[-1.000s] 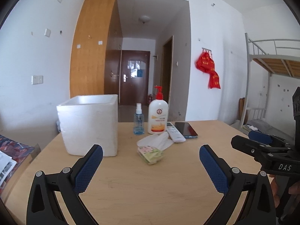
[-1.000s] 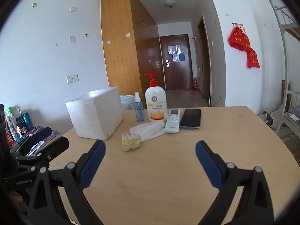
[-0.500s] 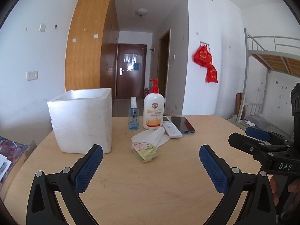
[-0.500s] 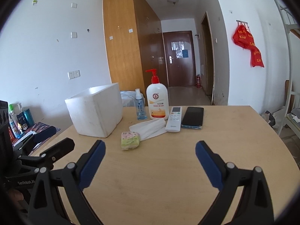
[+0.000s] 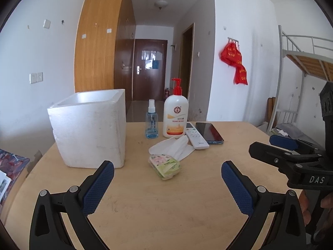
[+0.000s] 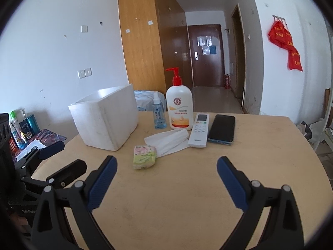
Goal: Organize soft objects
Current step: 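Move both grippers toward the floral tissue pack beside the white tissues, then lower the left gripper onto the floral tissue pack and close on it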
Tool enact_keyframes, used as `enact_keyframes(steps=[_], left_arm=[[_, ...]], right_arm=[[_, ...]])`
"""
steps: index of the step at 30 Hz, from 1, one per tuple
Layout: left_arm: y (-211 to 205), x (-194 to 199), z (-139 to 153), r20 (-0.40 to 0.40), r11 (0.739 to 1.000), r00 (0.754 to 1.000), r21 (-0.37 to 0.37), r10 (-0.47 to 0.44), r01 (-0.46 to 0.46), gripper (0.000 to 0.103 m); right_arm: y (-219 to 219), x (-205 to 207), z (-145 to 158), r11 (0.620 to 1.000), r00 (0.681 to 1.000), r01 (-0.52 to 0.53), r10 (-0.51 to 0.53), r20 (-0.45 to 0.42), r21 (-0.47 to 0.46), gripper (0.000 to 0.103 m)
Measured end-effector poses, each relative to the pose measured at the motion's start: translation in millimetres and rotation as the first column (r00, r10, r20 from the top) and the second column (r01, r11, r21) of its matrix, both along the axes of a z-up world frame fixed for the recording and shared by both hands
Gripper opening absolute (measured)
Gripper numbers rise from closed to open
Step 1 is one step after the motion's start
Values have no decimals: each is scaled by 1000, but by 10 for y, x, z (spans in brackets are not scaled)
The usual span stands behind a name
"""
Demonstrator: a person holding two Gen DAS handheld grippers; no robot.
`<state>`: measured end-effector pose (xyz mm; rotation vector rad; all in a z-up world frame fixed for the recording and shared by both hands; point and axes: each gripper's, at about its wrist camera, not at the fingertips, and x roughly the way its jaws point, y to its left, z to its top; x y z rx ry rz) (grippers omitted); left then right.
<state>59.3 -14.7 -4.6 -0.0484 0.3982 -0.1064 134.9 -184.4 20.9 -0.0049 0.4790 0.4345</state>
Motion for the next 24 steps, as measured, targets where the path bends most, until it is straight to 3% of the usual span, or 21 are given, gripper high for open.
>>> enact_keyframes(steps=[9, 18, 24], left_arm=[[-3, 297, -10, -39, 1000, 999, 31, 8, -6, 103], [25, 765, -155, -169, 999, 985, -7, -34, 33, 103], [66, 1108, -322, -265, 1000, 964, -26, -23, 16, 103]], right_arm=[[82, 321, 2, 999, 998, -44, 44, -45, -14, 98], [251, 748, -55, 994, 989, -90, 82, -127, -66, 98], [309, 1068, -165, 989, 973, -127, 109, -203, -78, 90]])
